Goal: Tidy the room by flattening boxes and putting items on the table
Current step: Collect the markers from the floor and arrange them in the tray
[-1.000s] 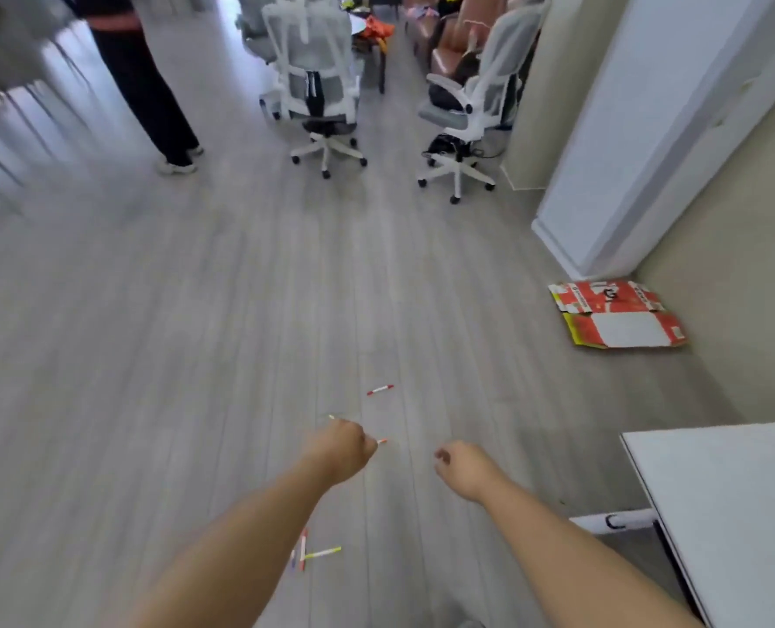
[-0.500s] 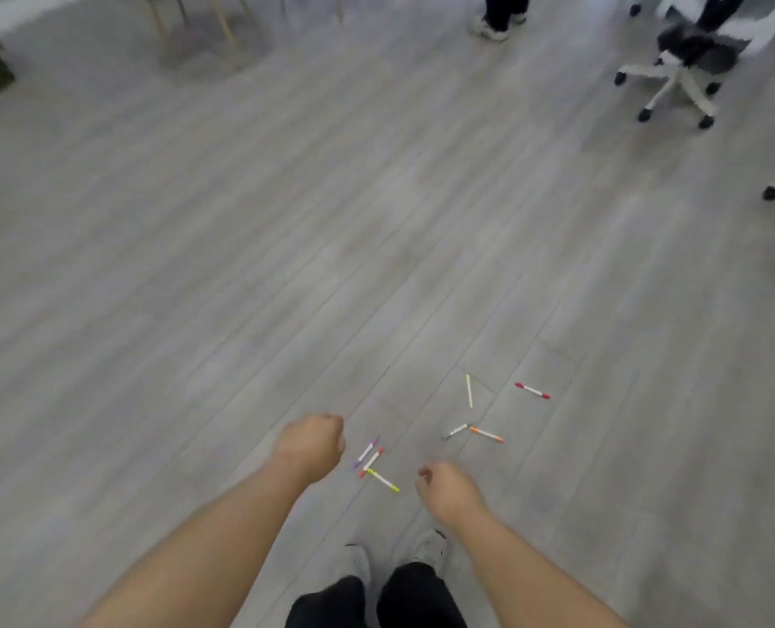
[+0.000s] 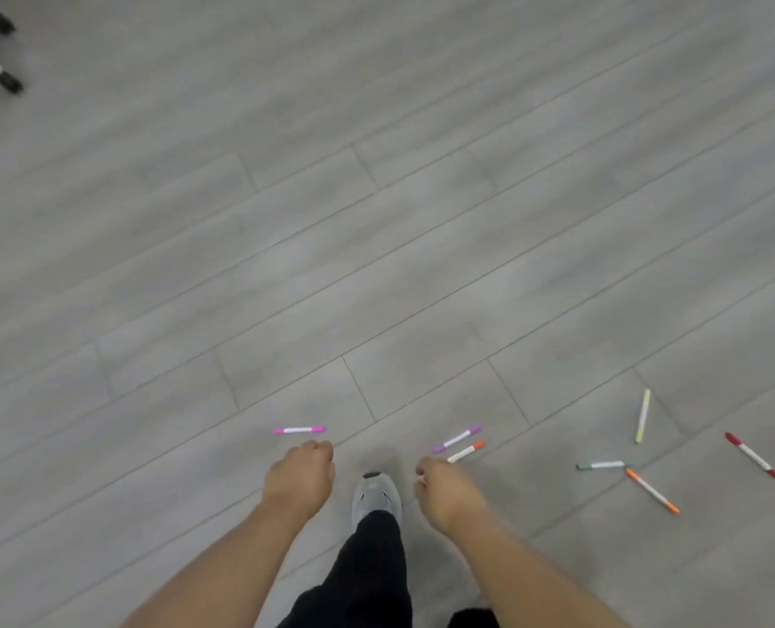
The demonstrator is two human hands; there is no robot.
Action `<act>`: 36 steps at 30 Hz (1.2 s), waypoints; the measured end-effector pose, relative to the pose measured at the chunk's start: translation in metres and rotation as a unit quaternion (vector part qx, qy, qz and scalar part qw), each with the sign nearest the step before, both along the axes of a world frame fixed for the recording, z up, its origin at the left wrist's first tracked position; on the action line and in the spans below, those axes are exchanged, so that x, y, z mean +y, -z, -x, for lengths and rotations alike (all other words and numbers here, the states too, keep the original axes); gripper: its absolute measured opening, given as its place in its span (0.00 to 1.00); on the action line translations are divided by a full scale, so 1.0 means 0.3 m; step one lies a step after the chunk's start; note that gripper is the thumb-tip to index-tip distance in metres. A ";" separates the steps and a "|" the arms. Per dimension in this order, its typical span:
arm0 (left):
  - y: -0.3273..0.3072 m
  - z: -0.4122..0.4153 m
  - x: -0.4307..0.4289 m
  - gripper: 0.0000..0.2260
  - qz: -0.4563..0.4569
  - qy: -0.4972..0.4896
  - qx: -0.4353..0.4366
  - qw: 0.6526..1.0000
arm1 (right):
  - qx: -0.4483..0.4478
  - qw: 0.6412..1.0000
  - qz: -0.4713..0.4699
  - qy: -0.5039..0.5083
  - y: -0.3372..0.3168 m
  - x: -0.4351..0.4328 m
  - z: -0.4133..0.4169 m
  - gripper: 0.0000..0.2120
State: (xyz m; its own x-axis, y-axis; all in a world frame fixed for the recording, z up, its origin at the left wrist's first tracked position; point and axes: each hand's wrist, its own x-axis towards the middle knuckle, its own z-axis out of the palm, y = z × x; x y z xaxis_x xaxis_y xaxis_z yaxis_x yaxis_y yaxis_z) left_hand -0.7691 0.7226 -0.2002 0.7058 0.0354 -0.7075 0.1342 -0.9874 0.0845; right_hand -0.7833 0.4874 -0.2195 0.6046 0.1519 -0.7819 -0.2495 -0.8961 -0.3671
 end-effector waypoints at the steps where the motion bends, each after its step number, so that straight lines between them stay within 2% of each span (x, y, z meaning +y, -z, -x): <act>1: 0.117 0.006 0.050 0.07 -0.003 -0.035 0.008 0.999 | -0.003 1.000 0.000 -0.013 0.101 0.025 -0.022 0.11; 4: 0.439 0.018 0.178 0.07 -0.012 -0.104 0.010 0.994 | -0.027 0.998 0.007 -0.052 0.396 0.076 -0.081 0.12; 6: 0.613 0.026 0.233 0.11 -0.010 -0.115 -0.009 0.993 | -0.047 0.995 0.017 -0.090 0.563 0.098 -0.118 0.13; 11: 0.927 -0.005 0.290 0.21 -0.043 -0.070 -0.080 0.993 | -0.088 0.987 0.010 -0.137 0.890 0.154 -0.219 0.15; 14: 1.032 -0.013 0.319 0.21 -0.085 -0.039 -0.085 0.992 | -0.118 0.981 0.002 -0.156 0.996 0.180 -0.260 0.13; 17: 1.113 -0.003 0.354 0.15 -0.105 -0.019 -0.121 0.987 | -0.146 0.974 0.000 -0.171 1.053 0.166 -0.281 0.12; 21: 1.172 -0.020 0.338 0.06 -0.103 0.020 -0.196 0.975 | -0.183 0.973 0.008 -0.143 1.064 0.075 -0.297 0.12; 26: 1.188 -0.152 0.091 0.05 0.006 0.087 -0.279 0.956 | -0.170 0.976 0.060 -0.119 1.042 -0.152 -0.292 0.13; 27: 1.179 -0.187 0.019 0.08 0.034 0.095 -0.290 0.952 | -0.168 0.976 0.069 -0.119 1.041 -0.203 -0.285 0.13; 29: 1.165 -0.252 -0.120 0.12 0.076 0.115 -0.300 0.944 | -0.163 0.975 0.074 -0.130 1.038 -0.289 -0.262 0.13; 32: 1.173 -0.306 -0.282 0.05 0.113 0.139 -0.296 0.938 | -0.164 0.970 0.059 -0.169 1.046 -0.356 -0.217 0.09; 36: 1.207 -0.318 -0.388 0.07 0.151 0.128 -0.266 0.944 | -0.194 0.963 0.038 -0.182 1.070 -0.366 -0.160 0.09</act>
State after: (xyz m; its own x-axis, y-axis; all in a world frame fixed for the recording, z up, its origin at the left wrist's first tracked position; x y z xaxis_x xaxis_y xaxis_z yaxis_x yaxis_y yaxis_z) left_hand -0.6737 0.6063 -0.5624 0.9220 -0.3300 -0.2023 -0.2451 -0.9022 0.3548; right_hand -0.7353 0.3776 -0.5405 0.7713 0.3607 -0.5244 0.2293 -0.9261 -0.2997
